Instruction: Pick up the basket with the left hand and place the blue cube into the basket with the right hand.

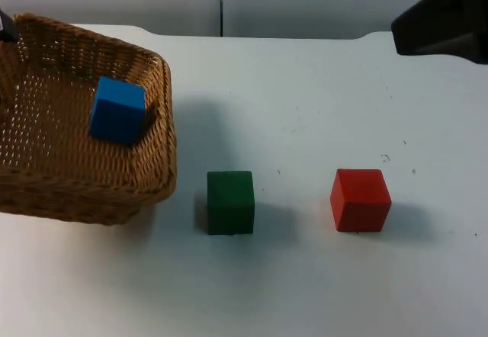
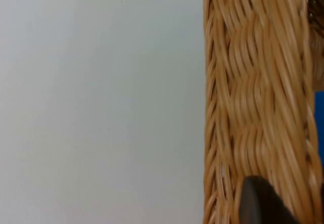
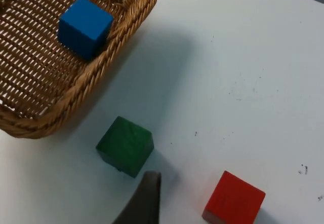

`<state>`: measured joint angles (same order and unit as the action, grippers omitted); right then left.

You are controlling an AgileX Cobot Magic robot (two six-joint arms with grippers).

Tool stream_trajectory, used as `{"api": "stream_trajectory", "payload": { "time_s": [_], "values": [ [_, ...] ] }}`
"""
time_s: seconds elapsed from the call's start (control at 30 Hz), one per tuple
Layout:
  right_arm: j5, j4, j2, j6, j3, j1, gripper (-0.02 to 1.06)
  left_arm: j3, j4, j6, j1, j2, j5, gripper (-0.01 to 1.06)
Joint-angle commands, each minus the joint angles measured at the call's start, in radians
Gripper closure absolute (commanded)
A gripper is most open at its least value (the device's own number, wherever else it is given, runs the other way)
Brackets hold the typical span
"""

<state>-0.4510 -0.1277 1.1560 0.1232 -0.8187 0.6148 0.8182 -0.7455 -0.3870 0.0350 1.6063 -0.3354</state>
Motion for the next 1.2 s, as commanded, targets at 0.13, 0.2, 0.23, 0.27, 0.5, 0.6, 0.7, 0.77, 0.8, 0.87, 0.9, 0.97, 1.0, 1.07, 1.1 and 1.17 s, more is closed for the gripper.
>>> {"api": "stream_trajectory", "payload": {
  "time_s": [0.13, 0.2, 0.23, 0.27, 0.5, 0.6, 0.7, 0.77, 0.8, 0.87, 0.9, 0.97, 1.0, 1.07, 1.1, 1.17],
  "values": [
    [0.000, 0.005, -0.008, 0.011, 0.003, 0.002, 0.14, 0.004, -0.026, -0.002, 0.002, 0.044, 0.035, 1.05],
    [0.000, 0.005, -0.008, 0.011, 0.003, 0.002, 0.14, 0.004, -0.026, -0.002, 0.002, 0.053, 0.037, 1.05],
    [0.000, 0.005, -0.008, 0.011, 0.003, 0.002, 0.14, 0.004, -0.026, -0.002, 0.002, 0.062, 0.042, 1.05],
    [-0.003, 0.005, -0.008, 0.011, 0.003, 0.002, 0.14, 0.004, -0.026, -0.002, 0.002, 0.071, 0.046, 1.05],
    [-0.003, 0.005, -0.008, 0.011, 0.003, 0.002, 0.14, 0.004, -0.013, -0.012, 0.002, 0.113, 0.053, 1.05],
    [-0.003, 0.005, -0.008, 0.011, 0.003, 0.002, 0.14, 0.004, -0.007, -0.051, 0.002, 0.145, 0.058, 1.05],
    [-0.003, 0.005, -0.008, 0.013, 0.003, 0.002, 0.14, 0.004, 0.001, -0.051, 0.002, 0.150, 0.069, 1.05],
    [-0.003, 0.005, -0.008, 0.023, 0.003, 0.002, 0.14, 0.004, 0.001, -0.066, 0.002, 0.150, 0.084, 1.05],
    [-0.003, 0.005, -0.008, 0.031, 0.003, 0.002, 0.14, 0.004, 0.001, -0.080, 0.002, 0.150, 0.090, 1.05],
    [-0.003, 0.005, -0.008, 0.033, 0.003, 0.002, 0.14, 0.004, 0.003, -0.086, 0.002, 0.150, 0.096, 1.05],
    [-0.006, 0.005, -0.008, 0.033, 0.003, 0.002, 0.14, 0.004, 0.017, -0.086, 0.002, 0.150, 0.097, 1.05],
    [-0.009, 0.005, -0.008, 0.033, 0.003, 0.002, 0.14, 0.004, 0.045, -0.086, 0.002, 0.150, 0.103, 1.05],
    [-0.009, 0.004, -0.008, 0.033, 0.003, 0.002, 0.14, 0.004, 0.045, -0.086, 0.002, 0.150, 0.103, 1.05],
    [-0.009, 0.004, -0.008, 0.033, 0.003, 0.002, 0.14, 0.004, 0.045, -0.086, 0.002, 0.150, 0.103, 1.05],
    [-0.009, 0.004, -0.008, 0.033, 0.003, 0.002, 0.14, 0.004, 0.045, -0.086, 0.002, 0.150, 0.103, 1.05],
    [-0.009, 0.004, -0.008, 0.033, 0.003, 0.002, 0.14, 0.004, 0.047, -0.086, 0.002, 0.150, 0.103, 1.05]
  ]
}}
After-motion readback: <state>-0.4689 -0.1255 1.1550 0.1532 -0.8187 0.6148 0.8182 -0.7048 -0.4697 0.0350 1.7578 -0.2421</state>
